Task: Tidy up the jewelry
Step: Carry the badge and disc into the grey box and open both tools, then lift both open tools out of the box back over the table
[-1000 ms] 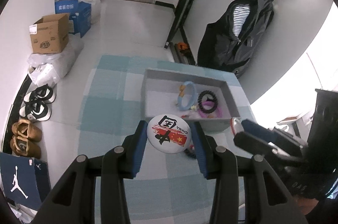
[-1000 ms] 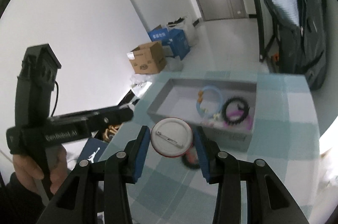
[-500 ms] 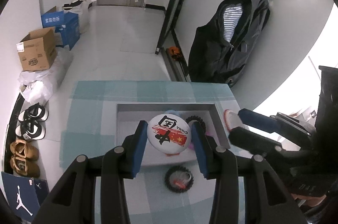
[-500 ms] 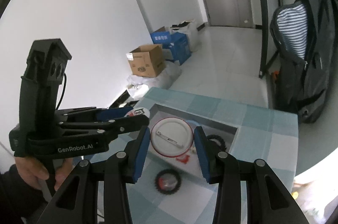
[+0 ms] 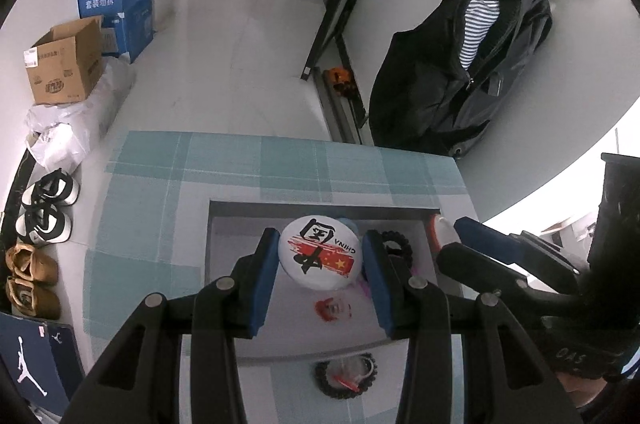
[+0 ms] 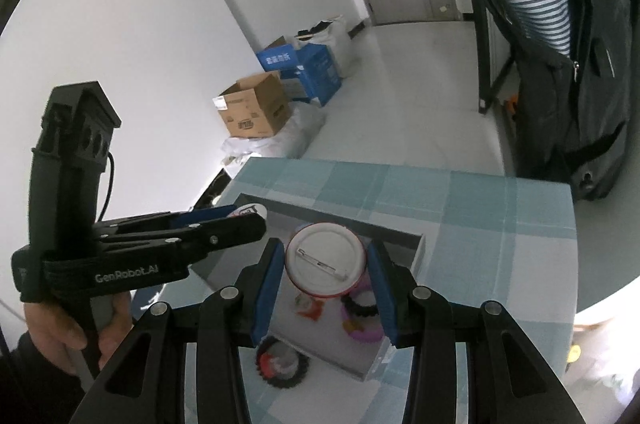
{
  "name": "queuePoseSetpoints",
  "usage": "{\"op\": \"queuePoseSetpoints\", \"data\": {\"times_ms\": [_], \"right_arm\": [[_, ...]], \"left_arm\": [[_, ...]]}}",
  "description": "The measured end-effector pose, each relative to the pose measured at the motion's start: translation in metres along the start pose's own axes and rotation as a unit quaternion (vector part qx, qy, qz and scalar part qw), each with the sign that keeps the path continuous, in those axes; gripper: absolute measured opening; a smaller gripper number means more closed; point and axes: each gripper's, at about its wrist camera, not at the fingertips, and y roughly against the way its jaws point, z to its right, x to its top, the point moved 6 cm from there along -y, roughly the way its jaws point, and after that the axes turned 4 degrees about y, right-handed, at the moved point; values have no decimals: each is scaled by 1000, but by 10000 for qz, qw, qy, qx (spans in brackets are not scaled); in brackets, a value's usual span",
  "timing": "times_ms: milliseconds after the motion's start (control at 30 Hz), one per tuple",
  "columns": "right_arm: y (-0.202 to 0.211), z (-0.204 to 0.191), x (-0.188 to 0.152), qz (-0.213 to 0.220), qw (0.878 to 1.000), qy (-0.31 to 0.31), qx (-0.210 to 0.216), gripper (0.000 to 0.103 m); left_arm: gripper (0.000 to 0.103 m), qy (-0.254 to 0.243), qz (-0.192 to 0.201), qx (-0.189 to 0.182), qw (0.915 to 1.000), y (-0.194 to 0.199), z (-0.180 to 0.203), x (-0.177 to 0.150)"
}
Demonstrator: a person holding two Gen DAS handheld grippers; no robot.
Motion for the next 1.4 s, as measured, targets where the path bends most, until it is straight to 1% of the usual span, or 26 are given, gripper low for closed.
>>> {"op": "queuePoseSetpoints", "data": {"times_ms": [167, 300, 367, 433, 467, 500, 533, 567, 600, 667, 700, 733, 767, 833, 933, 1033, 1133, 1267, 1400], "right_arm": [[-8, 8, 0, -111, 9998, -171, -41, 42], [-15, 7, -1, -214, 9997, -136, -65, 42], [-15, 9, -2, -246, 9996, -132, -92, 43], [-14, 11, -2, -247, 9995, -163, -139, 43], [-13, 13, -2, -214, 9994, -183, -189, 45], [-11, 14, -2, -183, 9994, -198, -213, 52], [-9, 15, -1, -139, 9994, -215, -219, 56], [-5, 16, 0, -71, 9994, -240, -238, 57], [-2, 17, 1, -22, 9994, -255, -233, 57], [3, 18, 3, 60, 9994, -248, -249, 61], [6, 19, 3, 98, 9992, -241, -293, 65], [8, 19, 3, 126, 9991, -247, -308, 65], [10, 19, 3, 145, 9991, -256, -302, 65], [13, 19, 2, 155, 9990, -253, -336, 67], [19, 17, -1, 214, 9987, -234, -399, 76], [27, 13, -4, 311, 9982, -157, -486, 80], [35, 10, -7, 409, 9977, -71, -536, 85], [42, 6, -13, 447, 9975, 1, -555, 87], [49, 4, -20, 457, 9976, -58, -518, 87]], "left_arm": [[37, 20, -110, -38, 9999, -12, 0, -1], [37, -60, -23, -11, 10000, -9, 5, 1], [37, -5, 68, -191, 9998, -6, 5, 4], [38, 96, -40, -369, 9993, -6, 5, 4], [43, 136, -87, -413, 9990, -7, 5, 3], [53, 170, -88, -396, 9990, -7, 3, 2], [61, 212, -62, -412, 9989, -6, 2, 1], [73, 258, -19, -447, 9987, -4, 1, 2], [74, 302, 63, -438, 9986, -2, 0, 3], [74, 306, 58, -336, 9989, -1, -3, 2], [74, 337, 61, -348, 9988, 0, -4, 2], [74, 366, 101, -387, 9985, 4, -4, 2], [74, 350, 152, -406, 9984, 7, -3, 1], [74, 267, 266, -319, 9988, 14, -1, 0], [74, 167, 438, -145, 9988, 21, 1, -3], [74, 132, 721, -142, 9972, 31, 1, -5], [74, 4, 744, -139, 9971, 37, 2, -10], [74, -86, 731, -69, 9973, 43, 1, -18], [74, -129, 813, -119, 9965, 54, 3, -27]]}}
